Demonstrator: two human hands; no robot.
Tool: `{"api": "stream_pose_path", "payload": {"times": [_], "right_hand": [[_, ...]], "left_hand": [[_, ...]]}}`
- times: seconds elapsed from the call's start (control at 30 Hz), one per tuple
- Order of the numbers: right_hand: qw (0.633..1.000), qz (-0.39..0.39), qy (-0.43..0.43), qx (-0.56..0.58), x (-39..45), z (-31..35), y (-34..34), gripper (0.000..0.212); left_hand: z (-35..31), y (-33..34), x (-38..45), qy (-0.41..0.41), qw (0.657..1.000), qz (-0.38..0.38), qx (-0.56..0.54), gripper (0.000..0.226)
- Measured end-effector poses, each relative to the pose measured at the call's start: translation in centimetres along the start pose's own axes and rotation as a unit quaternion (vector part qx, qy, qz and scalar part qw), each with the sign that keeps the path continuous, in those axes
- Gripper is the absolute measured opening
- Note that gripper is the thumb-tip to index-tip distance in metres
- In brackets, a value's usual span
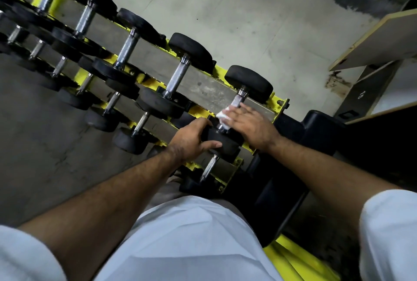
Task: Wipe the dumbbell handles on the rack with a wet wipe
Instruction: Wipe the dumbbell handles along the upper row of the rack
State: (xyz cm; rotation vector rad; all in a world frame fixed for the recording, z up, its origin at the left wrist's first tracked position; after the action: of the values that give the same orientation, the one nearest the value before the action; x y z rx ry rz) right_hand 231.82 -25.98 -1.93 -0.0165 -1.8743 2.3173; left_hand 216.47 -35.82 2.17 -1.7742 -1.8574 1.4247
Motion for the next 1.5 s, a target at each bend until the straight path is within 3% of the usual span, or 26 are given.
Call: {"api": "stream_pose_path", "payload": {"times": [0.1, 0.17, 0.23, 0.3, 0.43, 0.6, 0.73, 0.77, 0.9, 1.03, 1.2, 1.33, 1.5], "right_hand": [[0.988, -0.067, 0.136, 0.015, 0.1, -2.1, -1.8, 0.065], [0.994, -0.047, 0.089, 0.03, 0.3, 0.4, -0.4, 0.061], [0.999, 0.016, -0.028, 0.024, 0.4, 2.7, 0.7, 0.057], [0.995, 0.052, -0.084, -0.024, 1.1, 1.7, -0.1, 0.059], [0.997, -0.016, 0.073, -0.02, 1.7, -2.5, -2.6, 0.061], [0.995, 0.077, -0.057, -0.031, 1.4, 2.5, 0.1, 0.057], [0.991, 0.054, 0.117, -0.041, 3.0, -1.7, -2.5, 0.039], [0.989, 0.064, 0.125, -0.04, 3.3, -1.3, -2.5, 0.035], [0.992, 0.125, 0.015, -0.027, 3.7, 1.5, -1.9, 0.037], [0.979, 0.124, 0.149, -0.069, 3.7, -1.4, -3.9, 0.041], [0.969, 0.241, 0.034, -0.034, 4.0, 3.4, -1.8, 0.05], [0.954, 0.214, 0.172, -0.118, 4.9, -0.6, -4.3, 0.05], [0.936, 0.304, 0.144, -0.105, 4.8, 2.6, -2.0, 0.053]], "left_hand": [[0.4, 0.2, 0.0, -0.02, 1.0, -0.004, -0.015, 0.066], [0.6, 0.4, 0.0, -0.026, 0.999, -0.009, -0.026, 0.065], [0.7, 0.5, -0.1, -0.023, 0.999, -0.015, -0.031, 0.062], [0.7, 0.6, -0.2, -0.02, 0.999, -0.02, -0.032, 0.063], [0.5, 0.7, -0.2, -0.021, 0.999, -0.012, -0.032, 0.066], [0.1, 0.9, -0.5, -0.013, 0.999, -0.016, -0.043, 0.062], [-0.1, 1.1, -0.6, -0.009, 0.999, -0.03, -0.043, 0.064], [-0.2, 1.1, -0.7, -0.007, 0.998, -0.032, -0.045, 0.064], [-0.5, 1.4, -1.1, 0.025, 0.997, -0.056, -0.042, 0.065], [0.2, 1.1, -1.2, 0.06, 0.995, -0.044, -0.063, 0.061], [2.2, -0.3, 0.0, 0.052, 0.995, 0.011, -0.089, 0.065], [2.4, 0.0, 1.5, 0.045, 0.995, 0.054, -0.066, 0.065], [2.4, 0.0, 2.0, 0.052, 0.994, 0.061, -0.068, 0.064]]}}
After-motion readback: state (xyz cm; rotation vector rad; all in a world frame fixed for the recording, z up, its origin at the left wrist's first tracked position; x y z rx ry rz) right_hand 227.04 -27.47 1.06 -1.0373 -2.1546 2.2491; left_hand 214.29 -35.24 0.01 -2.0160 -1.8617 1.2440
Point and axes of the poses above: each hand's wrist, its own x-axis towards the middle knuckle, its own y-axis out of the palm, z = x × y, the point moved 6 cm from there along x, towards the middle knuckle, and after that the axes turned 10 degrees about -y, right-handed, at the moved point
